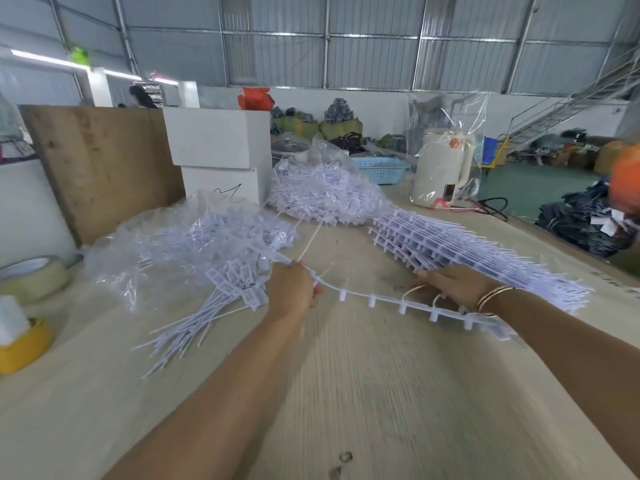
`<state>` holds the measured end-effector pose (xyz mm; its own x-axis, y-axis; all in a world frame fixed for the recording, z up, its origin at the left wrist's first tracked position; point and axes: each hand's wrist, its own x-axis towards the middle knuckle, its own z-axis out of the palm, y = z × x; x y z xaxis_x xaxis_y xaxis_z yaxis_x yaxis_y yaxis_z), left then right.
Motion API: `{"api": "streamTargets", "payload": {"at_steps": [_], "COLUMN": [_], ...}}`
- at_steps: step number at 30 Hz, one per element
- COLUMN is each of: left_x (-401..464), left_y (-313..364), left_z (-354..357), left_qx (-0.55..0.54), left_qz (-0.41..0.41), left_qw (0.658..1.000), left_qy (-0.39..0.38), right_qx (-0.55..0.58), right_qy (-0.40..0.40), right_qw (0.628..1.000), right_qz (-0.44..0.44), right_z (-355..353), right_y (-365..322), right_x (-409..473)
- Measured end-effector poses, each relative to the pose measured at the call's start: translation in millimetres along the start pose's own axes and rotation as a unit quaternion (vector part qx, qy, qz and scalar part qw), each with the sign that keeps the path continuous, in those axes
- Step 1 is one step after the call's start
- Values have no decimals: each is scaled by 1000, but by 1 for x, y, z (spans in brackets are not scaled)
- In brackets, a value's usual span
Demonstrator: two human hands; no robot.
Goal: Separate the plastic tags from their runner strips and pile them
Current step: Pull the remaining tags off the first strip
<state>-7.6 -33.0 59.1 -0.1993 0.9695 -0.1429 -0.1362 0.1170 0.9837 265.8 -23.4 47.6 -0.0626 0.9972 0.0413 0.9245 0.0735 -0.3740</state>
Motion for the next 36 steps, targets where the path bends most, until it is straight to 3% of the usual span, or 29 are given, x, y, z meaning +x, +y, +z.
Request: {"api": "streamTargets", "payload": {"at_steps": [2,4,7,10,12,14,18,21,23,27,32,34,36], "left_x": [-6,-17,-33,-25,-9,5,12,9,10,12,22,26,30], "left_y": [1,-7,-23,-25,-16,-6,5,6,5,4,2,-2,-8], "left_z": [3,9,29,35,19,-5,-25,-14,-10,-21,-30,-28,-24], "left_qx": [-32,-125,-263,-297,-225,-119,25,95,157,340,484,512,529], "left_qz": [-10,-73,-175,-163,-114,-56,4,41,66,111,148,146,156], "left_qw": [999,986,933,934,967,991,997,987,970,898,808,786,771], "left_qy": [-21,-78,-173,-109,-37,-14,-69,-121,-174,-257,-302,-315,-318], "right_qx": [42,22,-19,-11,12,-11,-77,-74,-95,-136,121,192,180], "right_qy": [-8,-23,-28,-33,-30,-31,-14,30,70,58,189,200,165], "right_qw": [999,999,999,998,999,999,997,993,988,989,973,960,970], "right_qz": [4,-2,-37,-55,-36,-25,-22,-85,-101,21,55,35,8], "right_z": [-2,4,20,24,17,10,7,10,13,8,10,16,25], "right_y": [-6,-14,-27,-24,-11,4,19,14,17,32,6,-22,-48], "right_x": [0,0,-1,-6,-13,-17,-20,-24,-25,-30,-37,-32,-23]}}
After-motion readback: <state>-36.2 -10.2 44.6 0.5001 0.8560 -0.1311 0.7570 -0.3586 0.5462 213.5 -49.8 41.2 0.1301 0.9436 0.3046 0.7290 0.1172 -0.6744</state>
